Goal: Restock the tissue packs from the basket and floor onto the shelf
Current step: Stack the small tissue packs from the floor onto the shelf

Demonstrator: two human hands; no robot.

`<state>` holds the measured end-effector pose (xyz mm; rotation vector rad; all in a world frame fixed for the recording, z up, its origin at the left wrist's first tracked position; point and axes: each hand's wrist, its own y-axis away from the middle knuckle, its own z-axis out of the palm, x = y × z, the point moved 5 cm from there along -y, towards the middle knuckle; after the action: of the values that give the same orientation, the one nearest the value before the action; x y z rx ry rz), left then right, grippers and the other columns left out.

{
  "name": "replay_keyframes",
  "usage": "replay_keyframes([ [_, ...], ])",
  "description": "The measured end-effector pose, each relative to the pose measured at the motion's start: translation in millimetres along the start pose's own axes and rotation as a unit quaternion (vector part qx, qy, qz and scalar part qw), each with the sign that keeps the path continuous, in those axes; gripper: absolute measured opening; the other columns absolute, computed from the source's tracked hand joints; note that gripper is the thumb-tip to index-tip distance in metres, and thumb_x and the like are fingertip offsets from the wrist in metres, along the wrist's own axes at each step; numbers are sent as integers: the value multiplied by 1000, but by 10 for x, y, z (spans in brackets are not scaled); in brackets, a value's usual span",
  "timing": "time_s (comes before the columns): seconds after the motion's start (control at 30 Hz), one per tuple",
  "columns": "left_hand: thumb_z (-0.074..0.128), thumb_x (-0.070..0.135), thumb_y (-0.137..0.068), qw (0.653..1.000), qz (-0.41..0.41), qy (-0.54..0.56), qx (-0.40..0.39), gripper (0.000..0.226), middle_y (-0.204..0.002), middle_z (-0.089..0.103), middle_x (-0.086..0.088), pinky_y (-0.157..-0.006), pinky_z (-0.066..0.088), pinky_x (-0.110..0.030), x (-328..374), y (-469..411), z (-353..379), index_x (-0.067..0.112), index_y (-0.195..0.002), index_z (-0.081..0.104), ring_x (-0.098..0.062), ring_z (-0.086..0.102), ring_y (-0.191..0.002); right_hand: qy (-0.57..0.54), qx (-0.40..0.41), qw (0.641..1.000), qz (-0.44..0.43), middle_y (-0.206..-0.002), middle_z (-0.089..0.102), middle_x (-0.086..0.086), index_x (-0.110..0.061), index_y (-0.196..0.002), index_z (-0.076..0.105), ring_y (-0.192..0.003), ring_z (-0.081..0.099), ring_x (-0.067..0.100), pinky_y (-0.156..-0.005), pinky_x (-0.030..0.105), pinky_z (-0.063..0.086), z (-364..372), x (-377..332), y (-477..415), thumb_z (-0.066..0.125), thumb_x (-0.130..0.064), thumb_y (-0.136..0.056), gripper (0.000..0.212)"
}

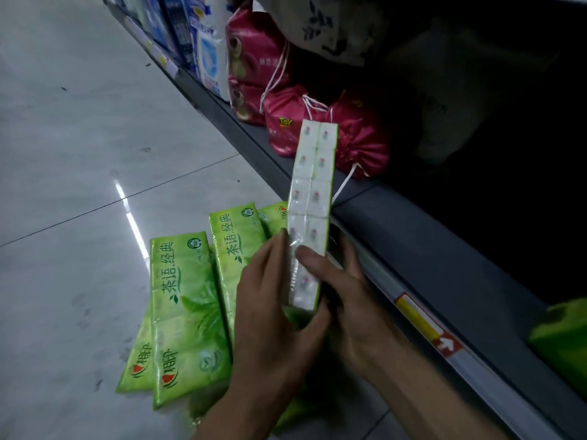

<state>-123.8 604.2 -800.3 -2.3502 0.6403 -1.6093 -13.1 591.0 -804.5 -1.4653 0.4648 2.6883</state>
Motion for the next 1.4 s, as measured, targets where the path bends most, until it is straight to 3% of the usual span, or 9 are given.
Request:
replay_keyframes([
  [0.23, 66, 41, -92, 993, 39, 19, -107, 62, -158, 45, 9, -118, 38, -31, 162, -5, 84, 24, -151, 53, -19, 42, -149, -143, 37, 986, 80, -93, 66, 11, -9, -104, 77, -83, 64, 26, -79, 39, 48, -381, 29, -15, 68, -25, -73, 35],
  [0.33, 67, 45, -91, 991, 3, 61, -120, 50, -150, 53, 12, -112, 42, -24, 198, -52, 116, 29, -139, 65, -17, 49, -143, -196, 37, 975, 103, -103, 68, 15, -6, -119, 73, -95, 63, 31, -94, 43, 44, -481, 35, -7, 57, -29, -80, 48],
  [0.53, 72, 31, -91, 995, -23, 48, -83, 27, -125, 61, 16, -99, 49, -24, 221, -201, 113, 32, -118, 75, -12, 62, -122, -285, 2, 950, 127, -124, 70, 24, -1, -125, 73, -103, 71, 40, -91, 51, 59, -558, -27, 91, 41, -40, -87, 63],
  [0.7, 76, 29, -93, 995, -11, 25, -94, 25, -122, 57, 16, -93, 48, -19, 287, -264, 165, 31, -117, 74, -10, 61, -119, -309, -15, 947, 87, -132, 67, 26, -2, -126, 73, -110, 71, 44, -90, 55, 58, -654, -84, 214, 64, -40, -78, 62],
  [0.83, 80, 32, -89, 993, -9, 18, -119, 32, -122, 56, 13, -88, 46, -12, 327, -250, 240, 35, -120, 72, -8, 62, -114, -302, 1, 951, 65, -134, 66, 26, -3, -126, 73, -108, 71, 45, -85, 55, 60, -758, -131, 265, 73, -38, -65, 70],
  [0.93, 81, 42, -88, 991, -18, 13, -131, 36, -122, 56, 18, -85, 46, -11, 342, -235, 288, 42, -121, 69, -4, 61, -113, -292, 14, 955, 49, -138, 63, 27, -1, -132, 68, -118, 67, 44, -98, 55, 55, -800, -208, 266, 64, -30, -67, 71],
  [1.07, 78, 58, -78, 981, -76, 43, -176, 51, -125, 54, 24, -82, 58, -25, 335, -223, 407, 51, -127, 65, 0, 61, -113, -236, 40, 971, 13, -137, 63, 27, 0, -128, 70, -128, 61, 44, -111, 57, 44, -911, -274, 312, 61, -24, -63, 70],
  [1.2, 81, 73, -66, 956, -188, 153, -164, 72, -123, 66, 18, -76, 61, -21, 288, -368, 466, 57, -132, 57, -4, 69, -110, -185, 47, 981, 18, -125, 70, 28, -2, -114, 78, -102, 72, 39, -95, 52, 54, -1017, -315, 391, 66, -23, -52, 66],
  [1.4, 88, 59, -69, 961, -119, 116, -222, 112, -162, 41, 18, -105, 50, -33, 162, -1077, 314, 55, -159, 23, -3, 49, -140, -145, 59, 984, 84, -99, 75, 29, 8, -93, 80, -77, 76, 39, -68, 46, 64, -1244, -476, 555, 88, -16, -14, 83],
])
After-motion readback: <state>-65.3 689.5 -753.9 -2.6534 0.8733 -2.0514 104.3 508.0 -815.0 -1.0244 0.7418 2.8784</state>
